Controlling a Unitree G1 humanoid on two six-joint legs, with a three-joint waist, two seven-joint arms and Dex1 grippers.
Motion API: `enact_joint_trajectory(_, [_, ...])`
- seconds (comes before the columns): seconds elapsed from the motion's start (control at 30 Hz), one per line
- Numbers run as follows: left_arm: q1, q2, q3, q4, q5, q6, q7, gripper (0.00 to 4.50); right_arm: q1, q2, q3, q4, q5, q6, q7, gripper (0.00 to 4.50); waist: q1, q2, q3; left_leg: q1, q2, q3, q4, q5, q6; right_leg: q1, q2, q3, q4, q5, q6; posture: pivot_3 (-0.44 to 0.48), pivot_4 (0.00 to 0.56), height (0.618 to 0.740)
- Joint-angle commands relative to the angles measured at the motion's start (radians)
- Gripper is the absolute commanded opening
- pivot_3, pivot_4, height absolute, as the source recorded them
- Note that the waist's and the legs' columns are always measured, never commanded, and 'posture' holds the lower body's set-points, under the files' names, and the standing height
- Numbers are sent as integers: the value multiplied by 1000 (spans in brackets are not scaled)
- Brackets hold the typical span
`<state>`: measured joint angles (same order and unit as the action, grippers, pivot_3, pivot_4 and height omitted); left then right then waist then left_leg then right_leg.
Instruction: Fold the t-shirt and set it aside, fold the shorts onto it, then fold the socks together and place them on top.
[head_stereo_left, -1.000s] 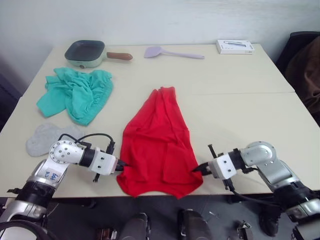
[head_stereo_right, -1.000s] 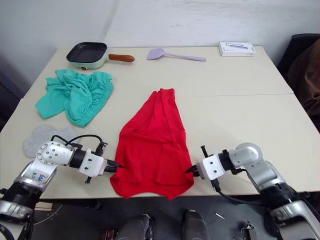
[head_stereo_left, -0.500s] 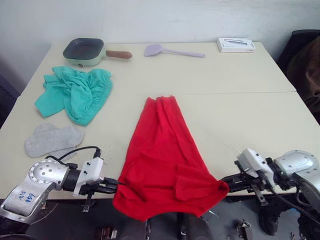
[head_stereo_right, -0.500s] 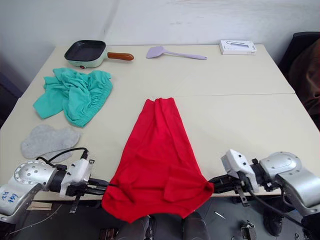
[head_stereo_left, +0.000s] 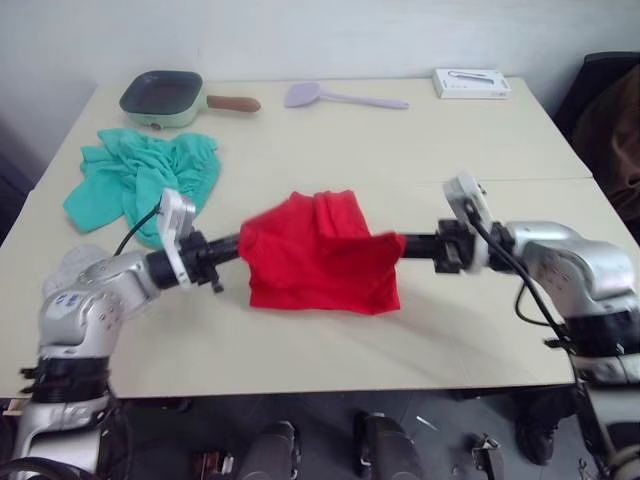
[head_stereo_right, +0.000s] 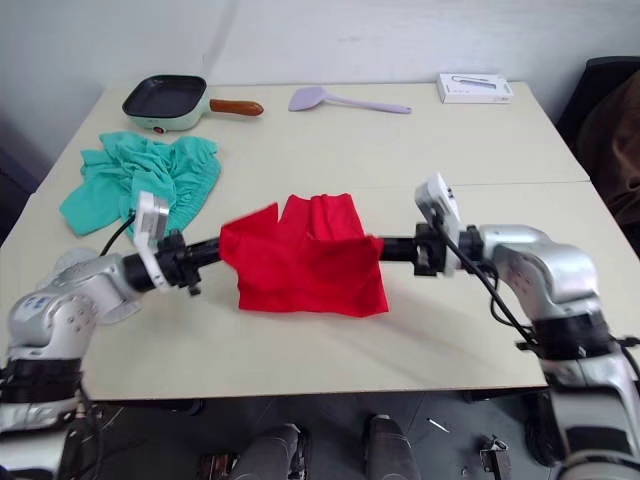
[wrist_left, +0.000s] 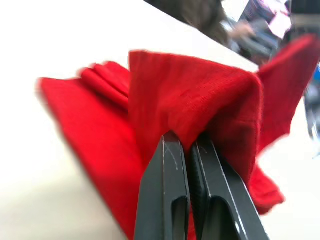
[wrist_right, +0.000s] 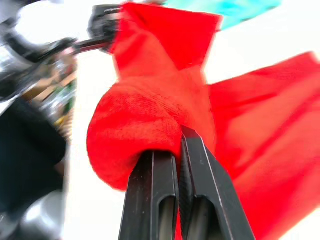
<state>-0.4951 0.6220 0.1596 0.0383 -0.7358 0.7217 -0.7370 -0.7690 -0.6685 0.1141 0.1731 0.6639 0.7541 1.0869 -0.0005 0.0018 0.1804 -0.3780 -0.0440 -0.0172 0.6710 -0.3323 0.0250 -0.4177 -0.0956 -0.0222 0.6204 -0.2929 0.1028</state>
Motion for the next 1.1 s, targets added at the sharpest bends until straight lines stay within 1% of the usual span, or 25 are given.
enact_joint_trajectory(0.03, [-92, -34, 28, 118, 56, -37, 61, 28, -100, 58, 11, 189, -115, -81, -30, 0, -1, 0, 0, -1, -1, 0, 1, 0, 0, -1, 0, -1, 1, 0, 0, 0, 150, 740])
enact_joint_trajectory(0.1, [-150, -65, 15, 210, 97, -73, 73, 28, -170, 113, 4, 329, -163, -123, -49, 0, -3, 0, 0, -4, -2, 0, 3, 0, 0, -3, 0, -3, 0, 0, 0, 0, 150, 740])
enact_joint_trajectory(0.17, [-206, -93, -9, 300, 143, -114, 64, 28, -238, 161, -5, 466, -212, -180, -65, 0, -5, 0, 0, -12, -3, 0, 9, 0, 1, -10, 0, -5, 3, 1, 2, 0, 150, 740])
enact_joint_trajectory(0.2, [-229, -105, -20, 338, 165, -136, 57, 28, -265, 177, -7, 521, -235, -210, -63, 0, -5, 0, 0, -13, -3, 1, 10, 0, 1, -10, 0, -8, 4, 1, 2, 0, 150, 740])
enact_joint_trajectory(0.3, [-290, -132, -27, 435, 209, -189, 36, 28, -325, 206, -13, 635, -283, -273, -32, 0, -4, 0, 0, -13, -3, 1, 12, 0, 1, -10, -1, -12, 6, 1, 3, 0, 150, 740])
enact_joint_trajectory(0.4, [-330, -142, -20, 479, 219, -207, -3, 28, -378, 221, -48, 717, -294, -297, -19, 0, -7, 0, 0, -13, -3, 0, 13, 1, 1, -10, -1, -12, 7, 1, 3, 0, 150, 740])
enact_joint_trajectory(0.6, [-363, -135, 4, 498, 209, -202, -84, 28, -434, 231, -124, 798, -295, -288, -3, 0, -24, 0, 0, -13, -3, 0, 12, 1, 0, -10, -1, -12, 8, 2, 3, 0, 150, 740])
enact_joint_trajectory(0.83, [-411, -154, 4, 584, 210, -183, -180, 28, -417, 269, -131, 818, -336, -317, 2, 0, -33, 0, 0, -13, -3, 0, 12, 2, -1, -11, -1, -12, 9, 2, 3, 0, 150, 740])
enact_joint_trajectory(0.93, [-441, -166, -23, 691, 271, -235, -195, 28, -413, 291, -136, 844, -358, -337, -33, 0, -33, 0, 0, -13, -2, 0, 12, 2, -1, -11, -1, -13, 10, 2, 3, 0, 150, 740])
enact_joint_trajectory(1.0, [-475, -172, -42, 803, 330, -270, -160, 28, -414, 305, -135, 872, -387, -368, -80, 0, -32, 0, 0, -13, -3, 0, 12, 2, -1, -11, -2, -13, 10, 2, 3, 0, 150, 740])
enact_joint_trajectory(1.1, [-526, -177, -27, 960, 381, -338, -91, 28, -422, 318, -131, 914, -431, -386, -157, 0, -32, 0, 0, -13, -3, 0, 13, 2, -1, -11, -2, -13, 10, 2, 3, 0, 150, 740])
